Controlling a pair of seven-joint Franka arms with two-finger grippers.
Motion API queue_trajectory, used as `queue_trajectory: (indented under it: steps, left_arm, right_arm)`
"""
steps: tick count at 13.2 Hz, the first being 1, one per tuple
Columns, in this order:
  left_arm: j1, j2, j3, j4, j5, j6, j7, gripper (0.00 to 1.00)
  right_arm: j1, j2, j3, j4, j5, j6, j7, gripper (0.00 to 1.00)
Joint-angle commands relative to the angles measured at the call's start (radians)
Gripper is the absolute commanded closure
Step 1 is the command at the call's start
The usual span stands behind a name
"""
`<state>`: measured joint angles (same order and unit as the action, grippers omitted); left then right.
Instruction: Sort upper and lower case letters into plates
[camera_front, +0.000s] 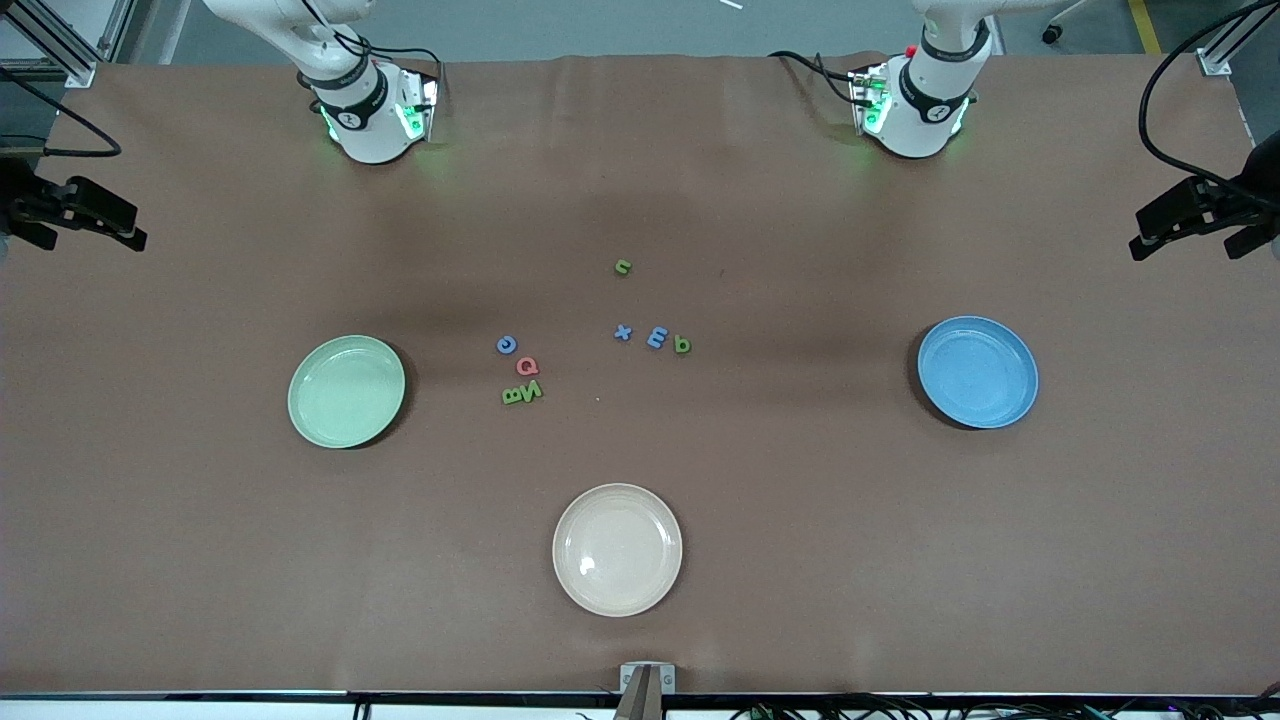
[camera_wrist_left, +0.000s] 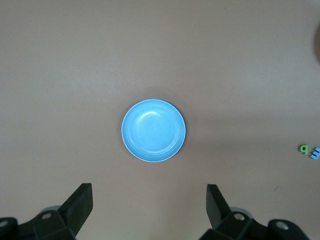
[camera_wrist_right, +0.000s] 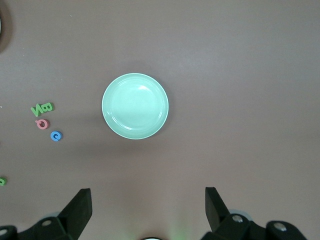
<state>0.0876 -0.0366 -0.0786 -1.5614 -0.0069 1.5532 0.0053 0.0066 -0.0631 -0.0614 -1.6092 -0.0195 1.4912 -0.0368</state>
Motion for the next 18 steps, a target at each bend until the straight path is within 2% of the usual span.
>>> queue_trajectory:
  steps: [1, 9, 12, 16, 18]
  left_arm:
    - [-0.002, 0.009, -0.003, 0.021, 0.002, -0.002, 0.018, 0.00]
    - [-0.003, 0.006, -0.015, 0.020, -0.015, -0.019, -0.028, 0.00]
    - [-0.006, 0.017, -0.105, 0.007, -0.019, -0.073, -0.094, 0.00]
    - [-0.006, 0.113, -0.333, 0.000, -0.019, -0.047, -0.393, 0.00]
    - [-0.009, 0.144, -0.423, -0.054, -0.019, 0.040, -0.511, 0.00]
  right_arm:
    - [0.001, -0.004, -0.002, -0.008, -0.008, 0.009, -0.003, 0.00]
    - [0.001, -0.004, -0.005, -0.008, -0.003, 0.015, -0.003, 0.00]
    - [0.000, -0.004, -0.006, -0.008, 0.013, 0.027, -0.003, 0.00]
    - [-0.013, -0.004, -0.006, -0.006, 0.036, 0.035, -0.005, 0.00]
    - [-0.011, -0.004, -0.006, -0.008, 0.035, 0.034, -0.006, 0.00]
